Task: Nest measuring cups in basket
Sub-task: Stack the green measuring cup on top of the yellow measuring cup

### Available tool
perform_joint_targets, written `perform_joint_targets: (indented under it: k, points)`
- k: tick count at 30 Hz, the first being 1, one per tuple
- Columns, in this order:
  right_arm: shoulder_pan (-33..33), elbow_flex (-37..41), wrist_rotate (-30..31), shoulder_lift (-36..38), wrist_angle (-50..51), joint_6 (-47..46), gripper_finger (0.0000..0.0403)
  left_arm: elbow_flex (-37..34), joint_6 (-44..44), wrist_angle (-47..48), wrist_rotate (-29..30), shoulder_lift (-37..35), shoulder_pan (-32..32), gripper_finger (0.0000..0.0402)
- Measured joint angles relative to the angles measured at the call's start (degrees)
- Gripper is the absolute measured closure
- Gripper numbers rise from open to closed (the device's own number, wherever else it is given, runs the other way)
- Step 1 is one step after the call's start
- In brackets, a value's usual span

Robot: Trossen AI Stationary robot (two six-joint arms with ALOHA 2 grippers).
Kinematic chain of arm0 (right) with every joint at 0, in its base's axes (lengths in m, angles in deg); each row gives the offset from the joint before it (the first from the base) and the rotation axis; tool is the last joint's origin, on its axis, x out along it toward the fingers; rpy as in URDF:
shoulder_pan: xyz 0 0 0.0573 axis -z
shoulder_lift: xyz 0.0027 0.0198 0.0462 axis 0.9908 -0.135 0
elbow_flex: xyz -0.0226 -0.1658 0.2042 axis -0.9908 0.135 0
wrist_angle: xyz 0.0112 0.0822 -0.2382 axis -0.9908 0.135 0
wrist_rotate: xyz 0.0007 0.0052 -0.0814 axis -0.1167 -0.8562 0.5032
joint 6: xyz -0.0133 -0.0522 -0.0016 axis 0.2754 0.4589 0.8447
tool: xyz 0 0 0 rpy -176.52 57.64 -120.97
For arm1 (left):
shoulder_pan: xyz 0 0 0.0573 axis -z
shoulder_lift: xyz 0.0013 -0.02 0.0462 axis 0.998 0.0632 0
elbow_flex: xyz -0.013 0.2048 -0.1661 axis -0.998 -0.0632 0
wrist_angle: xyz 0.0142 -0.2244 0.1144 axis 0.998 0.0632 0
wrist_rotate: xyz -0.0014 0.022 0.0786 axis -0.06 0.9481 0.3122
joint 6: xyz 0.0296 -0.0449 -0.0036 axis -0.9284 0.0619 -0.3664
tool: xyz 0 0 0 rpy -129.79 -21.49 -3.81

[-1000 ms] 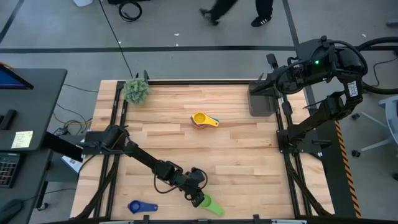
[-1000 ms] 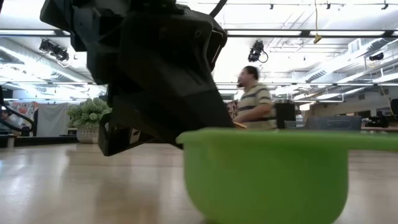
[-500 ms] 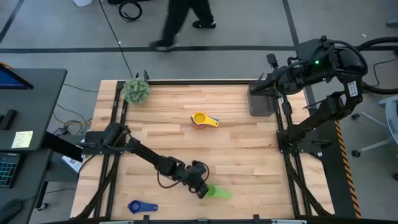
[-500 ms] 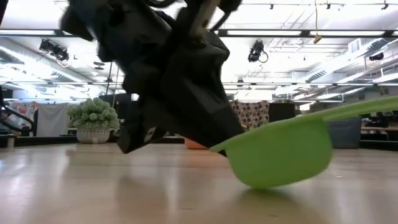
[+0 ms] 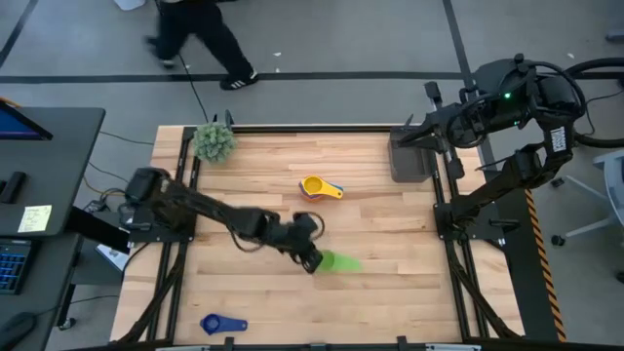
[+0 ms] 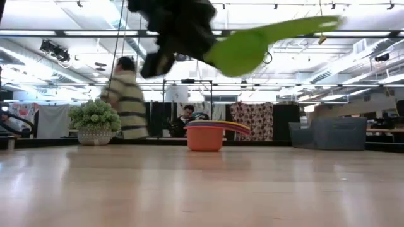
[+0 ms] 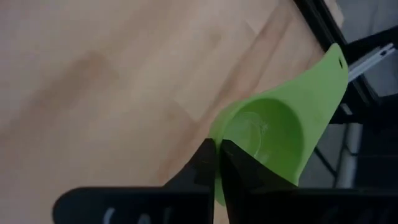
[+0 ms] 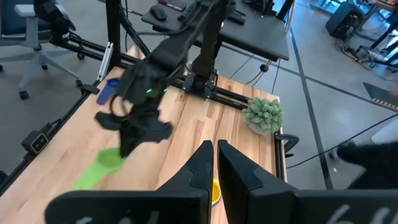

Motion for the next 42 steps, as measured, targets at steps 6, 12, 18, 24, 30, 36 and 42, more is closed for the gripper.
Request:
perform_joint_targets:
  k: [6, 12, 18, 24, 30, 36, 42]
  points:
    - [0.0, 0.0, 0.22, -0.12, -0.21, -0.07, 0.0375, 0.0, -8.39, 12.57, -3.29, -10.16, -9.14, 0.0389]
    - [0.02, 0.02, 4.73, -1.0, -2.41, -2.52, 0.0375, 0.02, -20.14, 17.25, -14.06, -13.98, -22.69, 0.0389]
    - [0.02, 0.02, 11.0, -1.8, -2.27, -3.67, 0.0376, 0.0, -30.91, 18.11, -21.43, -13.64, -33.37, 0.0389]
    - [0.03, 0.02, 15.12, -2.02, -2.6, -4.48, 0.0389, 0.0, -36.37, 18.78, -22.58, -12.43, -38.79, 0.0389]
    - [1.31, 0.02, 16.37, -2.06, -2.81, -4.7, 0.0395, 0.01, -37.79, 16.38, -25.71, -6.52, -40.12, 0.0389]
    - [3.65, 0.02, 16.39, -2.06, -2.82, -4.39, 0.0389, 0.0, -37.71, 12.17, -26.43, -1.01, -40.09, 0.0389]
    - [5.66, 0.02, 16.36, -2.06, -2.8, -4.13, 0.0394, 0.0, -37.58, 7.21, -25.95, 2.43, -40.22, 0.0389]
